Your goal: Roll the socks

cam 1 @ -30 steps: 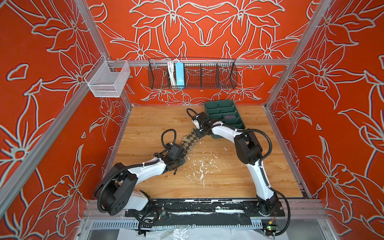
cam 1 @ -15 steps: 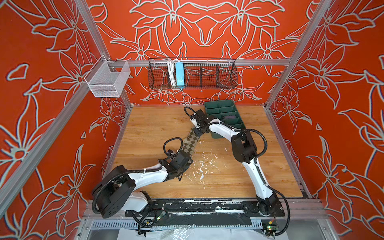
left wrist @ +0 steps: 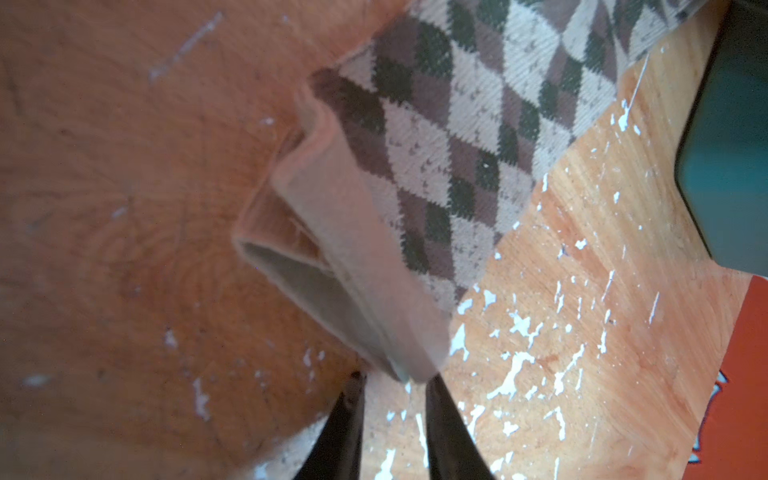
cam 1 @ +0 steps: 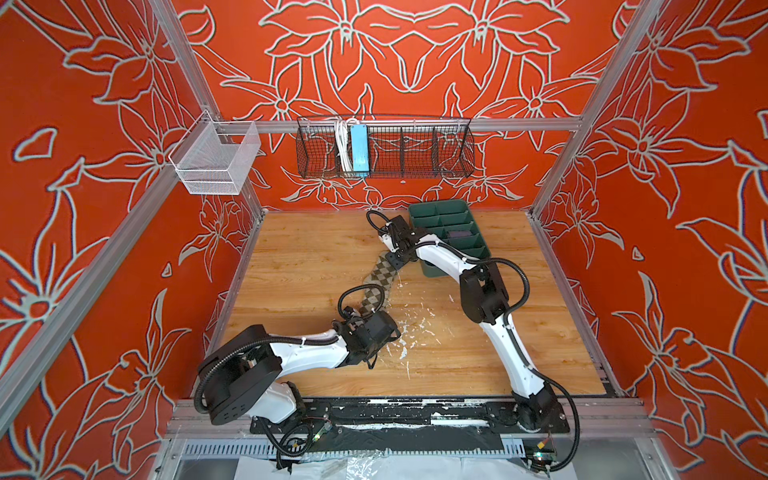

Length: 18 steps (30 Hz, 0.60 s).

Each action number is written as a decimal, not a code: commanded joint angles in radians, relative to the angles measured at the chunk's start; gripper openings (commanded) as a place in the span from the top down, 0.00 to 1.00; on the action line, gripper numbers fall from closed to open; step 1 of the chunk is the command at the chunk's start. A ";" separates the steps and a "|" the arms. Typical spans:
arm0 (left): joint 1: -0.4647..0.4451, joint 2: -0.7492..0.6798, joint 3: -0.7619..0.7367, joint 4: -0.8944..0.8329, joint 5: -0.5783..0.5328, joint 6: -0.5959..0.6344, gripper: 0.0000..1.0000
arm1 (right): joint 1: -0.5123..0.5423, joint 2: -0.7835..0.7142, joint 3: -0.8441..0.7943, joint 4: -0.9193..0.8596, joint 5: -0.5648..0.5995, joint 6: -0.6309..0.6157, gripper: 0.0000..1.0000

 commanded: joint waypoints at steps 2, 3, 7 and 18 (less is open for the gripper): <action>-0.006 -0.005 0.002 -0.116 0.031 0.013 0.73 | 0.012 -0.017 -0.061 -0.060 -0.015 -0.024 0.38; -0.011 -0.028 0.008 -0.134 0.027 0.019 0.73 | 0.011 -0.042 -0.070 -0.054 -0.019 -0.024 0.36; -0.032 -0.162 0.018 -0.236 -0.019 0.063 0.59 | 0.010 -0.157 -0.112 -0.011 -0.064 -0.018 0.29; -0.038 -0.756 0.118 -0.693 -0.178 0.484 0.13 | 0.034 -0.511 -0.367 0.137 -0.253 -0.024 0.26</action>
